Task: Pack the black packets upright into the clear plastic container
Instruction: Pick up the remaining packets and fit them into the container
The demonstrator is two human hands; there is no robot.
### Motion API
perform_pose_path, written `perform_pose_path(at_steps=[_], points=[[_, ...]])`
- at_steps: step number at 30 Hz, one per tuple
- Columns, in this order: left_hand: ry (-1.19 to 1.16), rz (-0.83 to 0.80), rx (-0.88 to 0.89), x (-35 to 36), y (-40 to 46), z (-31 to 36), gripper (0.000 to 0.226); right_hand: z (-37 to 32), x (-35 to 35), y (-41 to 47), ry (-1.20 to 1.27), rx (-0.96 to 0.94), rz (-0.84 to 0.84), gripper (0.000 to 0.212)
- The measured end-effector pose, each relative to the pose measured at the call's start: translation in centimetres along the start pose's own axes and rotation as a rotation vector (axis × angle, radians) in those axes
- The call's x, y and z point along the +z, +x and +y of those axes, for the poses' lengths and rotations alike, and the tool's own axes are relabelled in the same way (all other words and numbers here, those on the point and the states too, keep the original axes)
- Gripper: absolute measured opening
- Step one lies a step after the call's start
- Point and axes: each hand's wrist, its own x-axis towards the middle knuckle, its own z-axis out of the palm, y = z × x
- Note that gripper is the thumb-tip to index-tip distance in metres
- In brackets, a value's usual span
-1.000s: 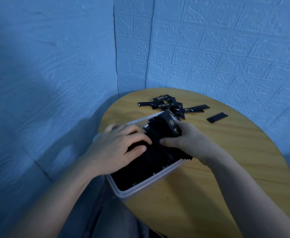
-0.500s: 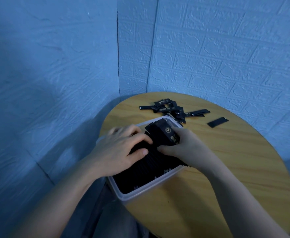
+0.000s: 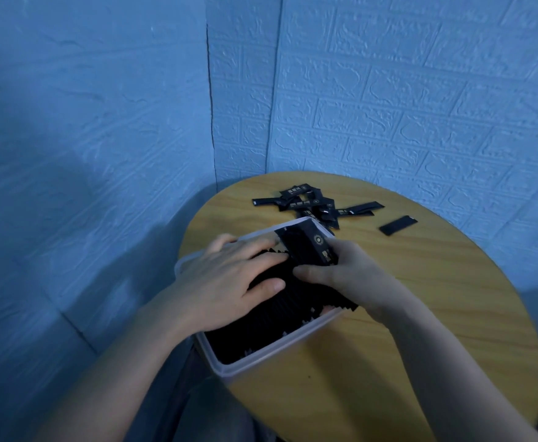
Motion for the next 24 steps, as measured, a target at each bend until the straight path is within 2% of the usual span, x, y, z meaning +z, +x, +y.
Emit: perform_pose_path(at_steps=[4,8,17,24], points=[[-0.099,0.045,0.056,0.5,0.04,-0.79,0.068,0.17,-0.17,-0.18,0.072,0.009,-0.026,0.012],[-0.127,0.014,0.071,0.64,0.17,-0.93,0.058,0.2,-0.17,-0.33,0.058,0.001,-0.04,0.013],[-0.117,0.0,0.064,0.8,0.24,-1.05,0.062,0.41,-0.19,-0.28,0.012,-0.006,-0.003,0.018],[-0.112,0.016,0.054,0.9,0.41,-1.15,0.064,0.58,-0.14,-0.05,-0.046,-0.038,0.049,0.013]])
